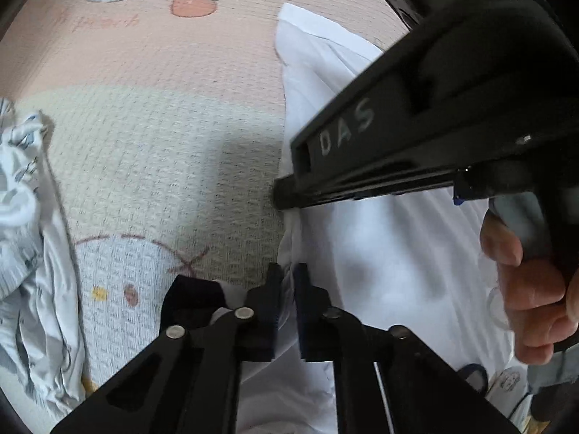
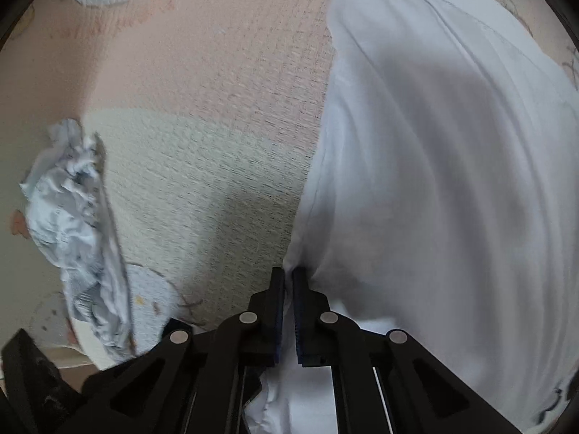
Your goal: Fold clothes
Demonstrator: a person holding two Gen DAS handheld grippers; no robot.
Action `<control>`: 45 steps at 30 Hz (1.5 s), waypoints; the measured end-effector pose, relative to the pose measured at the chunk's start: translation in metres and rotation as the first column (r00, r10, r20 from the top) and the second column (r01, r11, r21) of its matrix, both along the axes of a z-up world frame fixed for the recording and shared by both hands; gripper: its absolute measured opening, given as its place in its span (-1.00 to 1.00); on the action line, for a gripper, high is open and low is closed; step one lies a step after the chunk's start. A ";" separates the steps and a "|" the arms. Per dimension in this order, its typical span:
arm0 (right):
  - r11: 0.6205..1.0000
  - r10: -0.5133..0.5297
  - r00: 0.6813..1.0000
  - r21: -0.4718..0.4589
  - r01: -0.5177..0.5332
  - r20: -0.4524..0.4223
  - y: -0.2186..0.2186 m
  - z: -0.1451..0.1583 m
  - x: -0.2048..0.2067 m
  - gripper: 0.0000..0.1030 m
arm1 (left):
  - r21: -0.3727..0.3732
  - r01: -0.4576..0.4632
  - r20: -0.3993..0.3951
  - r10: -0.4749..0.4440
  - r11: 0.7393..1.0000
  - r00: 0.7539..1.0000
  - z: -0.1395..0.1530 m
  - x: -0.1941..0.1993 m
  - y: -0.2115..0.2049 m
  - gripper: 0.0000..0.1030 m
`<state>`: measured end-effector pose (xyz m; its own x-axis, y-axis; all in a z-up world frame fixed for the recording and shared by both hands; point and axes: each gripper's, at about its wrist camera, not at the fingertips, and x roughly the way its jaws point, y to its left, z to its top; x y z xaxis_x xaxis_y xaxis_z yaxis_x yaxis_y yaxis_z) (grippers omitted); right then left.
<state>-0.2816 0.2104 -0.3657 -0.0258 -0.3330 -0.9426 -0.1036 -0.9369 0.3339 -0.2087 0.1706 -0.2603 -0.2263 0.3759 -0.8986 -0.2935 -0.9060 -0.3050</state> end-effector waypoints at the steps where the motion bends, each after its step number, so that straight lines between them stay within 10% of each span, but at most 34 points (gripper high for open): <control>1: 1.000 0.001 1.000 -0.025 -0.001 -0.001 0.000 -0.001 0.000 -0.96 | -0.011 -0.006 0.004 0.007 1.000 1.000 0.001 0.000 0.000 -0.90; 12: 0.993 -0.015 1.000 -0.121 0.015 -0.002 -0.001 -0.006 -0.012 -0.96 | -0.147 -0.044 0.025 0.048 0.988 0.999 0.001 -0.002 -0.010 -0.91; 18: 0.993 0.011 1.000 -0.121 -0.014 -0.028 -0.004 -0.007 -0.012 -0.89 | -0.089 -0.103 0.041 0.107 0.991 0.993 0.001 -0.003 -0.021 -0.91; 23: 0.996 0.018 0.991 -0.083 -0.030 -0.136 0.007 0.018 -0.008 -0.57 | 0.139 -0.242 0.069 0.235 0.960 0.970 0.019 -0.004 -0.041 -0.89; 26: 0.999 0.035 0.970 -0.017 -0.040 -0.239 0.024 0.049 0.000 -0.11 | 0.190 -0.288 0.071 0.280 0.939 0.957 0.031 -0.008 -0.044 -0.62; 29: 0.997 0.072 0.945 0.055 -0.058 -0.320 0.045 0.086 0.001 -0.08 | 0.200 -0.310 0.068 0.303 0.929 0.951 0.040 -0.008 -0.040 0.29; 33: 0.993 0.075 0.919 0.110 -0.035 -0.387 0.093 0.114 0.033 -0.06 | 0.207 -0.331 0.064 0.325 0.921 0.944 0.051 -0.006 -0.031 0.29; 39: 0.986 -0.060 0.917 0.118 0.116 -0.394 0.168 0.124 0.087 -0.05 | 0.041 -0.145 -0.057 0.147 0.989 0.987 0.098 0.001 0.023 0.29; 45: 0.963 -0.148 0.894 0.143 0.227 -0.422 0.242 0.140 0.157 -0.04 | -0.089 -0.019 -0.182 0.003 0.996 0.983 0.159 0.029 0.052 0.29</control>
<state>-0.1248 0.4524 -0.2254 -0.4621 -0.1056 -0.8805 -0.1768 -0.9620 0.2082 -0.1801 0.2229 -0.1017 -0.3923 0.2920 -0.8722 -0.3262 -0.9308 -0.1649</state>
